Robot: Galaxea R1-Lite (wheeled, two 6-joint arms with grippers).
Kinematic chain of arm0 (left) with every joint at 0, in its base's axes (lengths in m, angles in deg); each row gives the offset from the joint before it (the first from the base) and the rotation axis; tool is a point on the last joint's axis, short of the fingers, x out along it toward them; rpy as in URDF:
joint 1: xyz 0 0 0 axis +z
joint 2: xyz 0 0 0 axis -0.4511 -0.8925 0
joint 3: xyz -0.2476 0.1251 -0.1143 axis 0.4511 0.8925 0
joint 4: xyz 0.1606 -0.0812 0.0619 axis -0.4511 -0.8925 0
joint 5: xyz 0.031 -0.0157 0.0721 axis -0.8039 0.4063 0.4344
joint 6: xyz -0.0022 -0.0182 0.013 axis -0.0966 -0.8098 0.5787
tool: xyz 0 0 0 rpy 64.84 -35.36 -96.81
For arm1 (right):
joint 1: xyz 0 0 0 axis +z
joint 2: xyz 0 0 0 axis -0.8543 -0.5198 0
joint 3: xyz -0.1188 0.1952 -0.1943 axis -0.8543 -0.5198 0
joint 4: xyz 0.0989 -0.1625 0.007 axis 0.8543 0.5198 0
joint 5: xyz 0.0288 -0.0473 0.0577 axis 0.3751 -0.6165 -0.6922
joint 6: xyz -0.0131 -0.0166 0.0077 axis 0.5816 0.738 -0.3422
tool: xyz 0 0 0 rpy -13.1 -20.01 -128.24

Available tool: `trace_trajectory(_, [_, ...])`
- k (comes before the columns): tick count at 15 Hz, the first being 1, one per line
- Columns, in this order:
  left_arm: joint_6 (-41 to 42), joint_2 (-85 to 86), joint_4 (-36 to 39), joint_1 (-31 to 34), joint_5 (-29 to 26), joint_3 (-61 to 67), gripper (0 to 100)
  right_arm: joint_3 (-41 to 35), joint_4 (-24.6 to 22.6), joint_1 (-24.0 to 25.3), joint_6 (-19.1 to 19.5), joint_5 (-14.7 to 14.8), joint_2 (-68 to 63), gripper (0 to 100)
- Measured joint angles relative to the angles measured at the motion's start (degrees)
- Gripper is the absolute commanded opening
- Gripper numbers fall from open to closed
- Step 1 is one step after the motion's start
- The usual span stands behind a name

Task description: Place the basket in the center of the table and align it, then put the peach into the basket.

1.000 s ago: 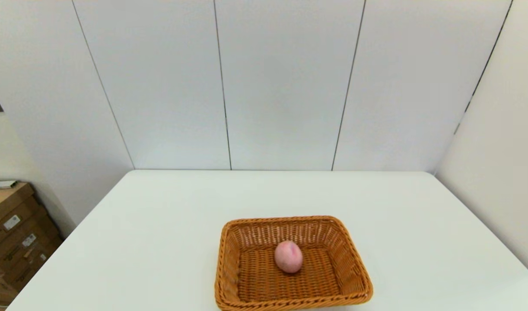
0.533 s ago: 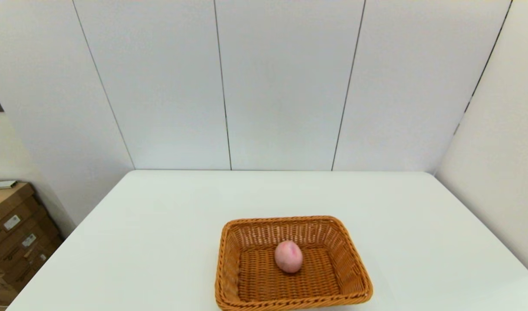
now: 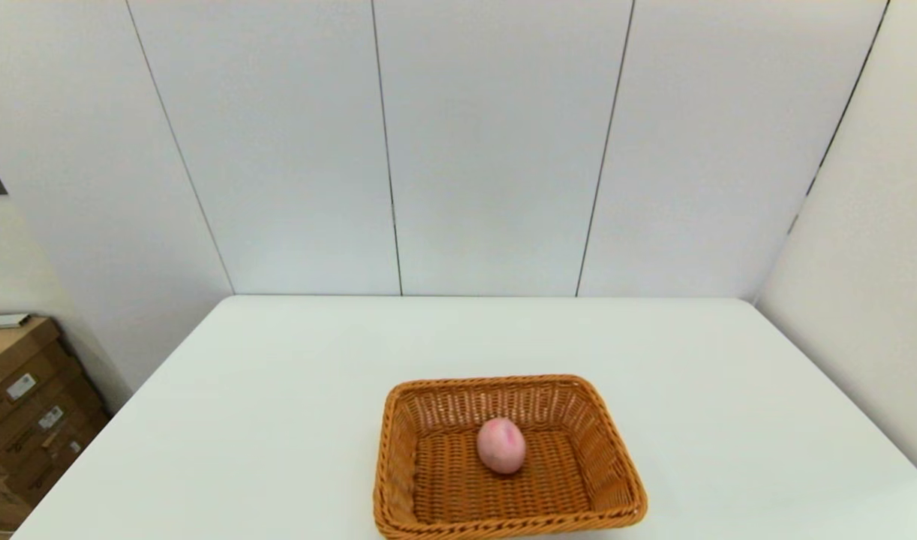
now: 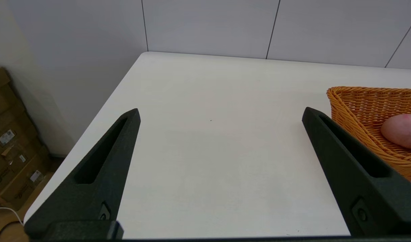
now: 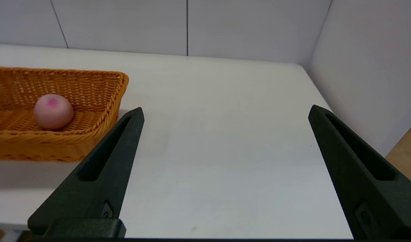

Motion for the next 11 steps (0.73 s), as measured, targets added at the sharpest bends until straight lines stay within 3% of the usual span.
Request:
trace_trajectory(2, [0.02,0.0,0.0,0.0,0.0,0.0,100,-0.17,-0.04,0.0,-1.54,0.23,0.05,100])
trace_trajectory(11, [0.09,0.0,0.0,0.0,0.0,0.0,100,-0.24,0.0,0.0,-2.01,0.37,0.1,100])
